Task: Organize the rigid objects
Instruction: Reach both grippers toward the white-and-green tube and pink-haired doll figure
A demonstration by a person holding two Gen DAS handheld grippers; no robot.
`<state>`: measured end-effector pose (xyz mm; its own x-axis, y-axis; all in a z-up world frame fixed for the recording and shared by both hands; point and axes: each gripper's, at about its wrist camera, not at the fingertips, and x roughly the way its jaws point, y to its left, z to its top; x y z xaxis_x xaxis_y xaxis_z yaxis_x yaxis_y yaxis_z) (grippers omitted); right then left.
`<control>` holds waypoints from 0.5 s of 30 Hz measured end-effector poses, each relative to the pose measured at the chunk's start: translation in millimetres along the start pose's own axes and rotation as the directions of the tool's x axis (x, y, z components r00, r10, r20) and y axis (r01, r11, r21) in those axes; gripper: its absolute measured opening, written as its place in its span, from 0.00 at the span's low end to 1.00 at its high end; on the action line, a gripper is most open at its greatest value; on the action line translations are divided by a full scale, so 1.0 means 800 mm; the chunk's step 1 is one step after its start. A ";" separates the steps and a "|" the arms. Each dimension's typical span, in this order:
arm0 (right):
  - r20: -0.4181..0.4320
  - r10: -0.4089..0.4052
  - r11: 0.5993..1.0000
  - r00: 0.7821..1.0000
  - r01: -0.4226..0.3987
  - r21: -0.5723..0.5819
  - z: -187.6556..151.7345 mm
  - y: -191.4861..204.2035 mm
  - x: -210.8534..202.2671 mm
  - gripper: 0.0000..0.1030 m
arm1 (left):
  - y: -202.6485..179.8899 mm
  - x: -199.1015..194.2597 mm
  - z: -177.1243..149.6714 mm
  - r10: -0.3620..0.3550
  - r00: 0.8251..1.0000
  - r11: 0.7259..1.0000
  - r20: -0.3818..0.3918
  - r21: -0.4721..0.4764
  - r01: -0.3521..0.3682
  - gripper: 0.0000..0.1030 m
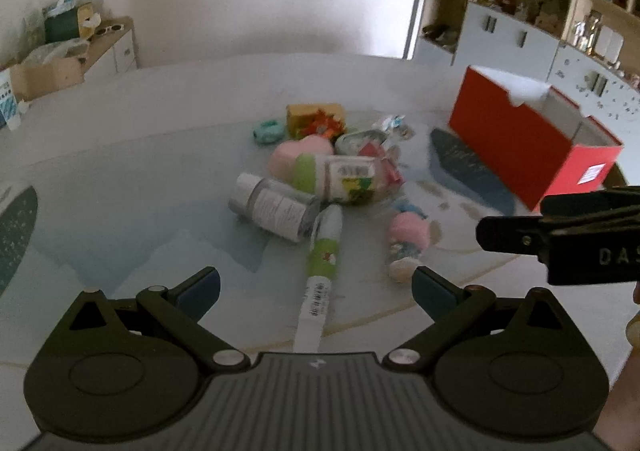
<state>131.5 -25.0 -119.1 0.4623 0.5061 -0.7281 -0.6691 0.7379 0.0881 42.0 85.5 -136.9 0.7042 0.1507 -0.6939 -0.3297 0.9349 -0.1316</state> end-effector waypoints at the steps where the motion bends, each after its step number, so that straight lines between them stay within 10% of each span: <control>1: -0.003 -0.004 1.000 1.000 0.004 -0.002 0.002 0.002 0.007 0.81 | 0.000 0.006 -0.001 0.013 1.000 1.000 -0.004 0.006 -0.013 0.99; 15: -0.118 -0.014 1.000 0.993 0.016 0.020 0.016 0.012 0.075 0.64 | -0.014 0.053 -0.005 0.079 0.997 0.995 -0.001 0.068 -0.079 0.78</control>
<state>160.0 18.1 -153.4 0.3993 0.4395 -0.8046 -0.6496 0.7549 0.0900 73.2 79.9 -167.4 0.6752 0.2243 -0.7027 -0.3408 0.9397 -0.0276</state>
